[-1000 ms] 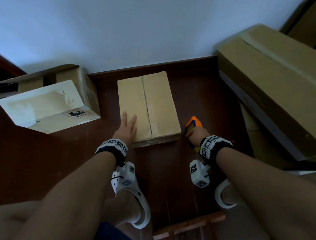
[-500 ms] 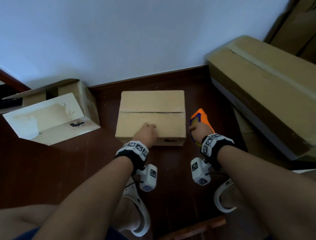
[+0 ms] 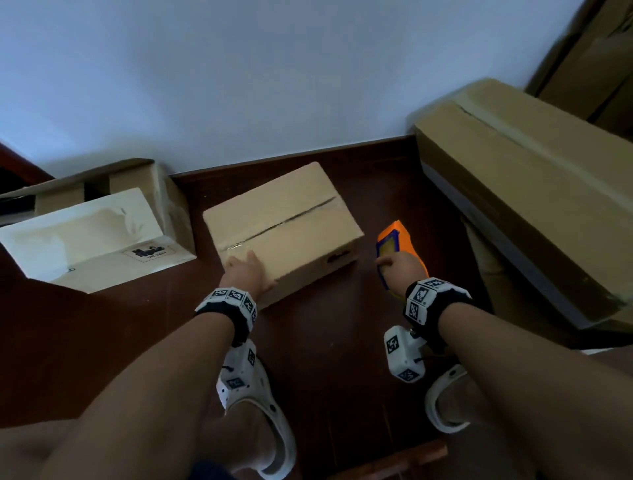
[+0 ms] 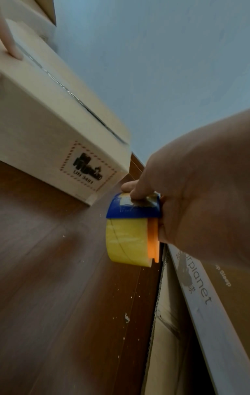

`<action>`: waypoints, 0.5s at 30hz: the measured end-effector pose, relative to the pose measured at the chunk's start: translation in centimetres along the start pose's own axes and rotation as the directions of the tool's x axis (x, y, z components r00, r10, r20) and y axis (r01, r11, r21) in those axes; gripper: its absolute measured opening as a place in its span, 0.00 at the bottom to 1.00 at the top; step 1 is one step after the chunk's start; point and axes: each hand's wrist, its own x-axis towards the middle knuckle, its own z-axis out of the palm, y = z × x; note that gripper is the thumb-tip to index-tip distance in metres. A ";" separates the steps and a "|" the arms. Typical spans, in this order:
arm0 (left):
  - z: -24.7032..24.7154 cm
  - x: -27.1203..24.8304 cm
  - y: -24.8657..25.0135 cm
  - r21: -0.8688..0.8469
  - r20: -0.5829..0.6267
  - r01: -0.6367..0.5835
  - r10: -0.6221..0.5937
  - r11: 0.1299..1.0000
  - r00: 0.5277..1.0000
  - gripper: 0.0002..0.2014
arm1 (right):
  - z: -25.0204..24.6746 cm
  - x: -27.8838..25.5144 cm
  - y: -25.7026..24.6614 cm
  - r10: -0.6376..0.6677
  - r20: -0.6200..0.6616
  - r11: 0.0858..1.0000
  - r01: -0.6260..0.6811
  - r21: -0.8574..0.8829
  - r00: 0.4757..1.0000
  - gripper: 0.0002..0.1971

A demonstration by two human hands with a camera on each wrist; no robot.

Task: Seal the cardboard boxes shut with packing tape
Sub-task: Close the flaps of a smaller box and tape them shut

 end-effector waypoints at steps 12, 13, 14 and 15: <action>0.3 -2.3 2.2 0.049 -0.137 -0.436 0.438 0.899 0.888 0.33 | -1.4 -2.0 -0.8 -0.077 -0.041 0.991 0.081 0.107 0.996 0.20; 0.6 -1.9 1.0 0.072 -0.140 -0.414 0.420 0.907 0.897 0.37 | -1.7 -2.3 -0.9 -0.079 -0.046 0.985 0.085 0.147 0.996 0.22; 1.0 -1.6 -0.1 0.071 -0.142 -0.345 0.352 0.936 0.925 0.40 | -1.8 -2.5 -0.9 -0.079 -0.044 0.977 0.086 0.193 0.996 0.26; 1.4 -1.2 -1.0 0.032 -0.135 -0.251 0.253 0.968 0.958 0.41 | -2.1 -2.7 -0.9 -0.087 -0.039 0.967 0.093 0.238 0.995 0.30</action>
